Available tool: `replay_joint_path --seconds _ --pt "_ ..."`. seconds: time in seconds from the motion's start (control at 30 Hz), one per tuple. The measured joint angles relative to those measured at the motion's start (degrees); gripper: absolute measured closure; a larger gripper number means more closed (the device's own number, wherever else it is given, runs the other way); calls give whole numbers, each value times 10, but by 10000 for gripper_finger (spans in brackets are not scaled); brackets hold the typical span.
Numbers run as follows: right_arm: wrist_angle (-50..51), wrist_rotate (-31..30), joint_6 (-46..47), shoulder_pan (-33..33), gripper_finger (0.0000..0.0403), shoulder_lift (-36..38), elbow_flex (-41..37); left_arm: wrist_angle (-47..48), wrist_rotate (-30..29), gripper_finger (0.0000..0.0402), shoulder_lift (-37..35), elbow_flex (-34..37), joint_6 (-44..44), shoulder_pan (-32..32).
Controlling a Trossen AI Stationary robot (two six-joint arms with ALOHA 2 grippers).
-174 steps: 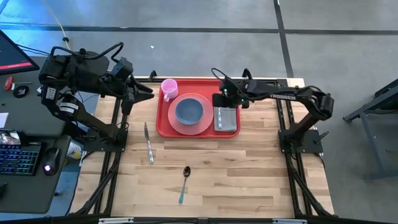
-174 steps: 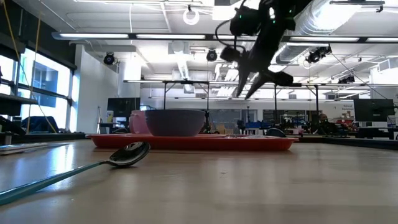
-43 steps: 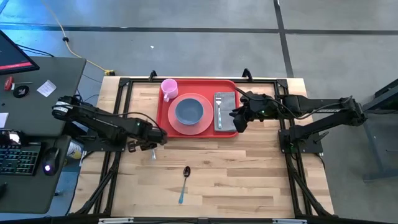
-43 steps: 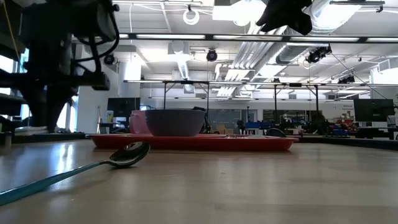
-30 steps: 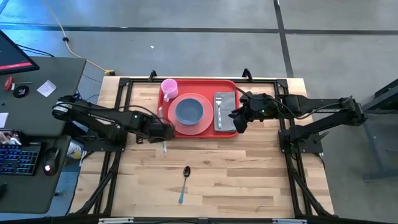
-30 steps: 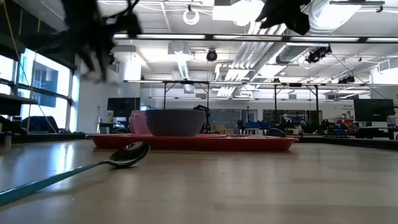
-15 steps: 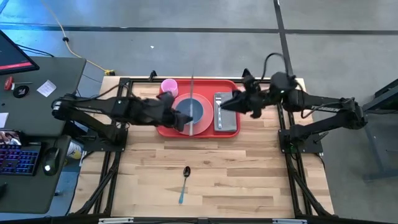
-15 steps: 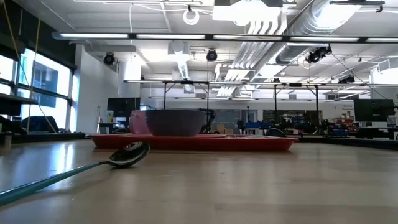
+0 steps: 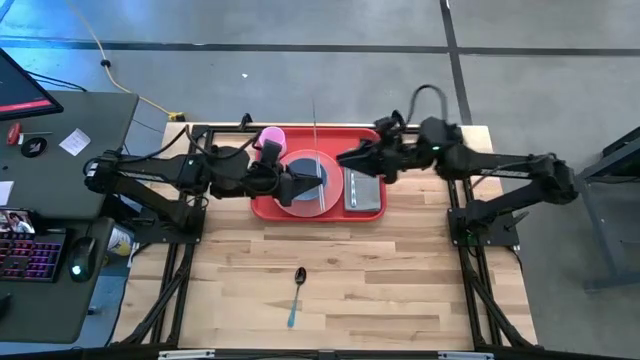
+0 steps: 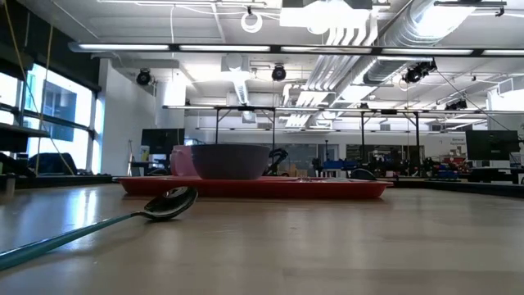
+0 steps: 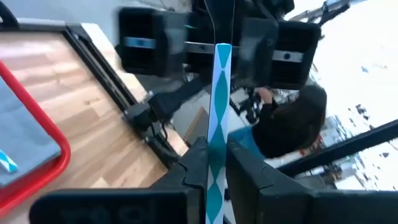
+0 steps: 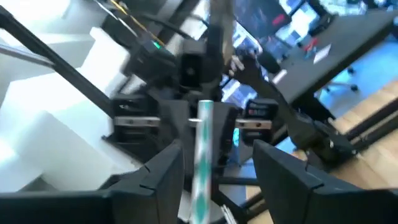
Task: Set up tray
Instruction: Put the blue knife on the gray napkin to the right of the blue fork
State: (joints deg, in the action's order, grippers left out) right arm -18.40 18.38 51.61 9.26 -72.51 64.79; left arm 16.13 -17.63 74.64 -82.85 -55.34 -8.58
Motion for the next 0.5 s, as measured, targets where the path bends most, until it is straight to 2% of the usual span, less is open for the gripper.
replay_joint_path --seconds 0.2,0.5 --pt "-92 17 14 0 243 -52 0 6 5 334 0 1 -4 0" --pt "-105 36 22 0 268 -66 0 17 1 325 0 1 -4 0"
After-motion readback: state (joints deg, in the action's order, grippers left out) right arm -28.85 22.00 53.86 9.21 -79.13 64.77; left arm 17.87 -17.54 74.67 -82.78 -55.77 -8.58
